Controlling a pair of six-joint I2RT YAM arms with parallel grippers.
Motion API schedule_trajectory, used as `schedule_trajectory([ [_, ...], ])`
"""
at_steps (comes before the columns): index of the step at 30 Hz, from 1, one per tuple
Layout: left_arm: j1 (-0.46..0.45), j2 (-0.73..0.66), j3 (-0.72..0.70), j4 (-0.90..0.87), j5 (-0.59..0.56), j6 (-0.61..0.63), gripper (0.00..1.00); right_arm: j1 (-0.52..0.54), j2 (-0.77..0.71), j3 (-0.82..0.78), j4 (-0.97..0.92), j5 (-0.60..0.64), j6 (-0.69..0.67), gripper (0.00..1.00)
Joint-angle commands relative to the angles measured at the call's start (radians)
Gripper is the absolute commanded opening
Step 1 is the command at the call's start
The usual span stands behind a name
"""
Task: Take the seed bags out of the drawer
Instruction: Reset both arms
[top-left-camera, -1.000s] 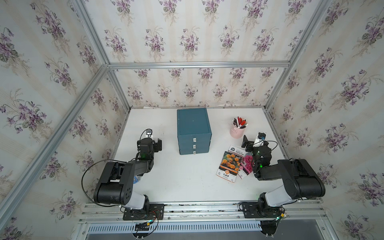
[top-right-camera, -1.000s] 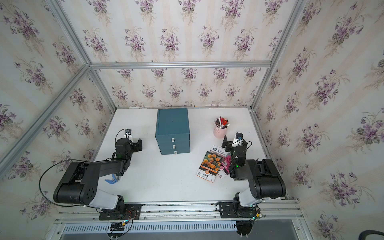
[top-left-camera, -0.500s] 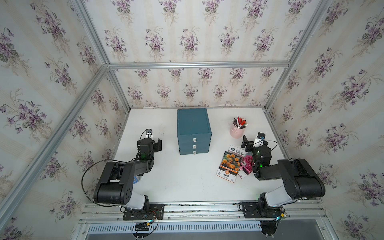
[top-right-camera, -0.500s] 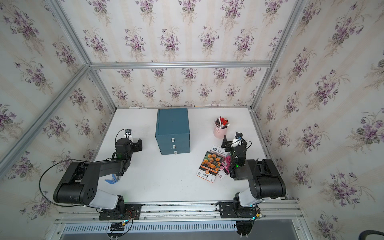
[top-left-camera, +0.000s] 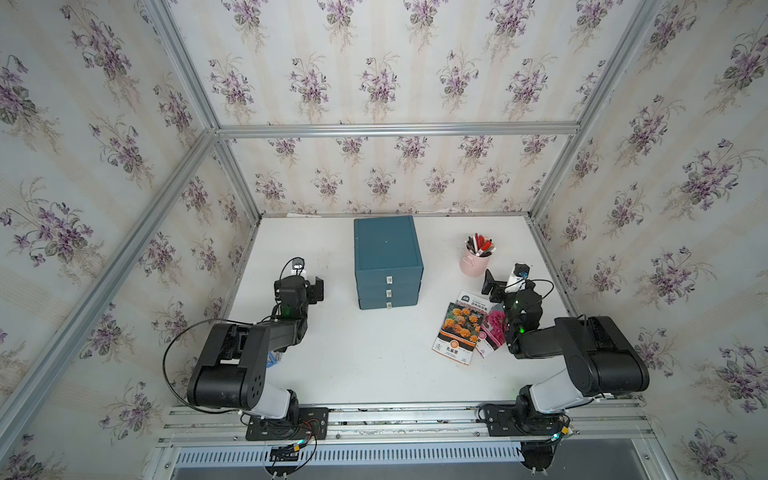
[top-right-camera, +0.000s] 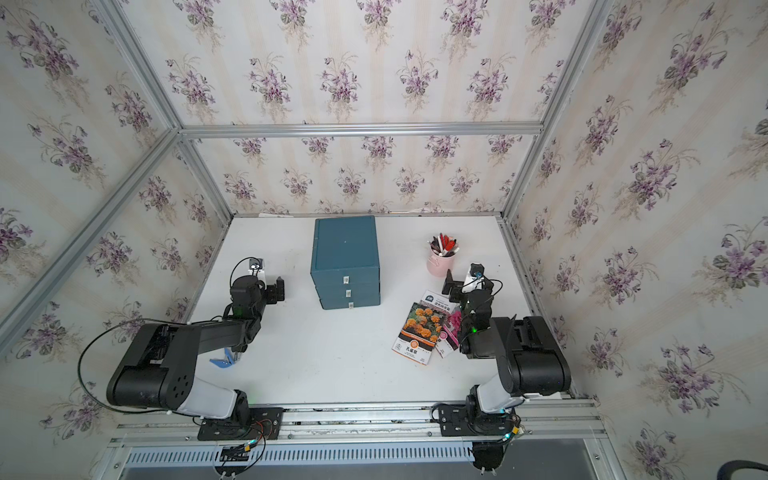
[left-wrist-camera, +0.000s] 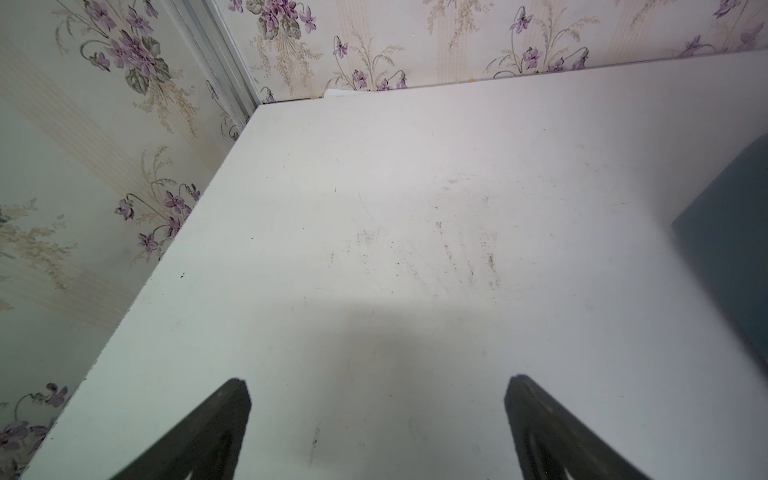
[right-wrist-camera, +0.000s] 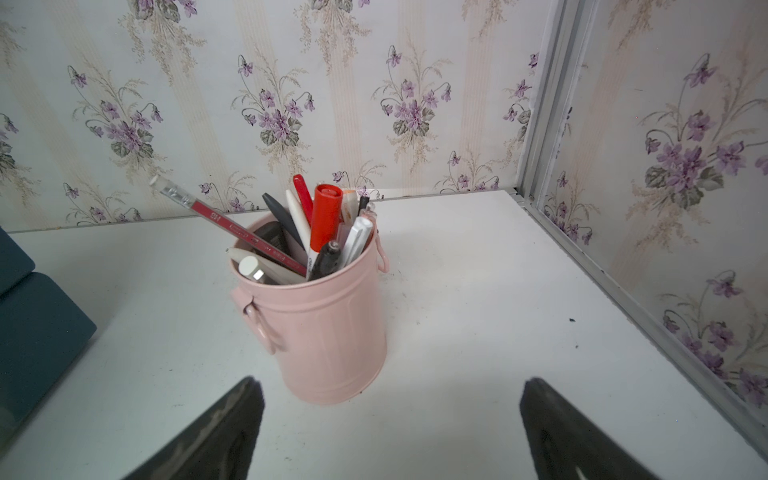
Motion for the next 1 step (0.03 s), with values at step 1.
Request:
schedule_trajectory([
  [1, 0.001, 0.000, 0.008, 0.015, 0.009, 0.003, 1.00, -0.003, -0.017, -0.021, 0.012, -0.010, -0.009, 1.00],
])
